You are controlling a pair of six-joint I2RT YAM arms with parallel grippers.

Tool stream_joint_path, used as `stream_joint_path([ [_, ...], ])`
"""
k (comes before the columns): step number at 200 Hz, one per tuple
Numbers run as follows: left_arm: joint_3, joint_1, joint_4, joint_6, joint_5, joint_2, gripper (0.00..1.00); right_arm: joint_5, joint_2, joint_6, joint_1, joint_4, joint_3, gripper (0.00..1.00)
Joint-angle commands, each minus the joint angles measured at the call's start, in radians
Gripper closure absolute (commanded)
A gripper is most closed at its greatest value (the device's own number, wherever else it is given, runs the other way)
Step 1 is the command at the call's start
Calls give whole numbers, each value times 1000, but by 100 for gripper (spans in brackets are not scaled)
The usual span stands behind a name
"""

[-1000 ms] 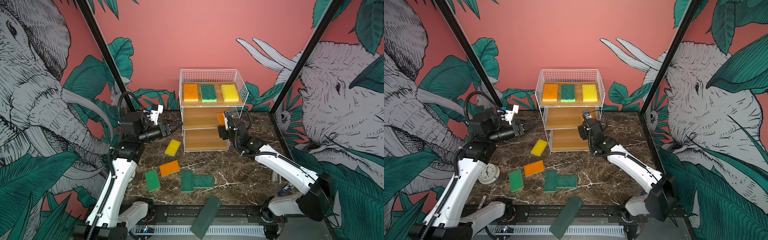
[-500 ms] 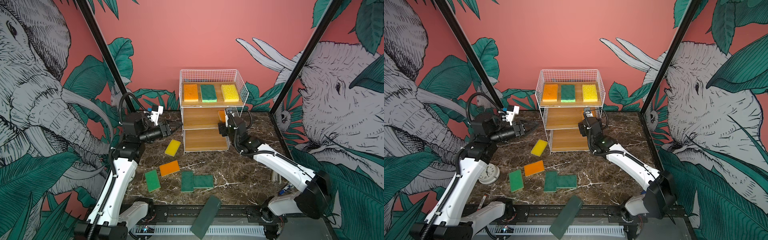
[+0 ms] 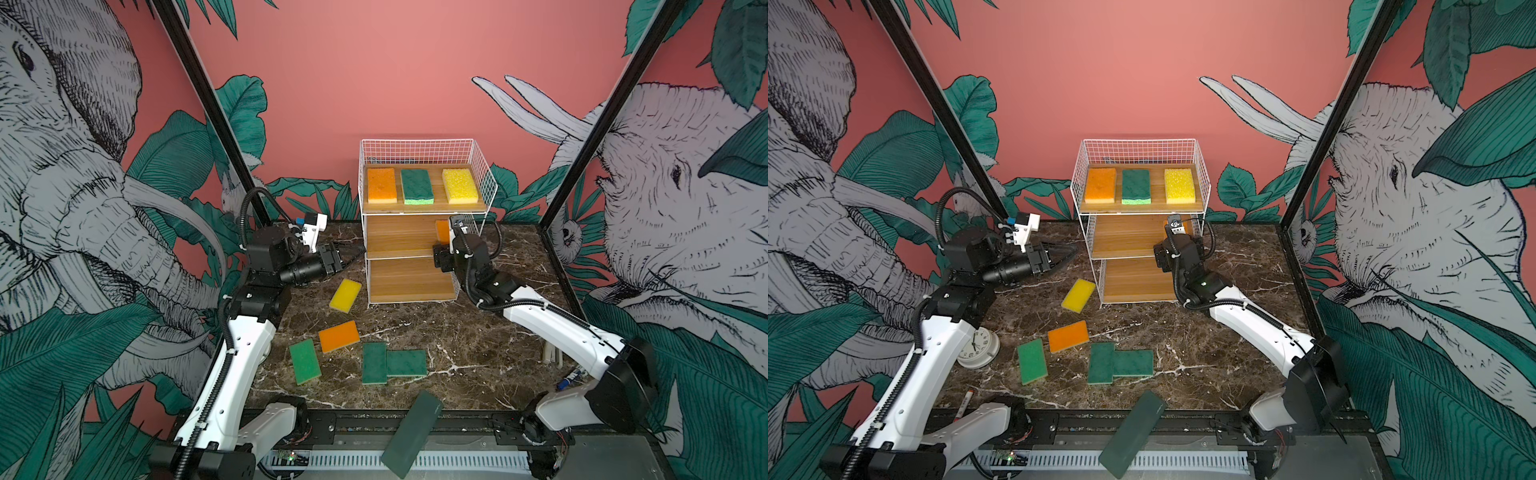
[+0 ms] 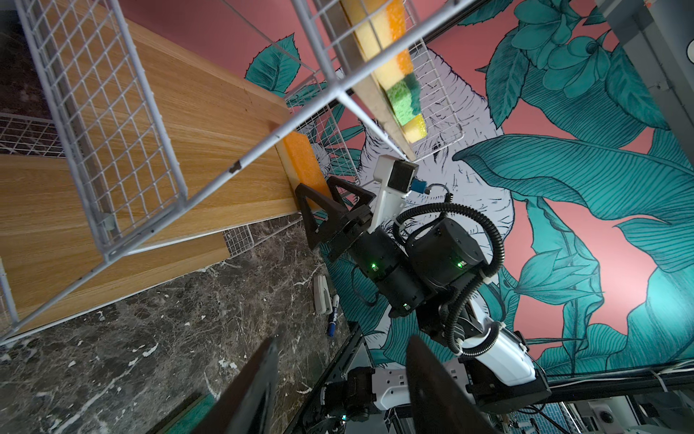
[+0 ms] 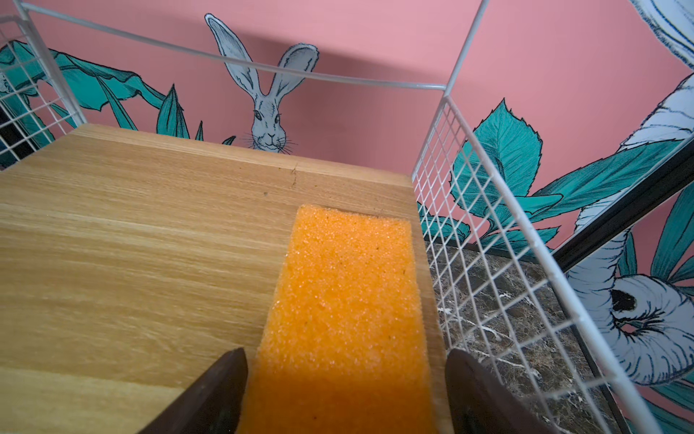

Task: Arrange cleaning sponges on a shelf
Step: Place the cleaning sponge at the shelf.

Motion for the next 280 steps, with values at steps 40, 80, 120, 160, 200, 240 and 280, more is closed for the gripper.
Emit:
stream_joint_path([
  [40,-10,8,18,0,5,-32,44,-31,-6,30,-4,58,17,14],
  [80,-14,8,19,1,2,-39,44,-61,-30,33,-2,12,25,9],
  [120,-11,7,15,-2,4,-60,43,-46,-94,54,6,13,-14,7],
  [160,-8,8,10,-8,2,-79,42,-26,-140,44,35,-30,-18,7],
  [200,3,8,-16,-4,-8,-96,42,19,-192,42,99,-88,-27,7],
  [240,12,8,-45,-8,-13,-108,43,67,-246,78,120,-119,-69,17],
  [280,21,8,-64,-12,-28,-120,44,79,-268,90,119,-153,-89,46],
])
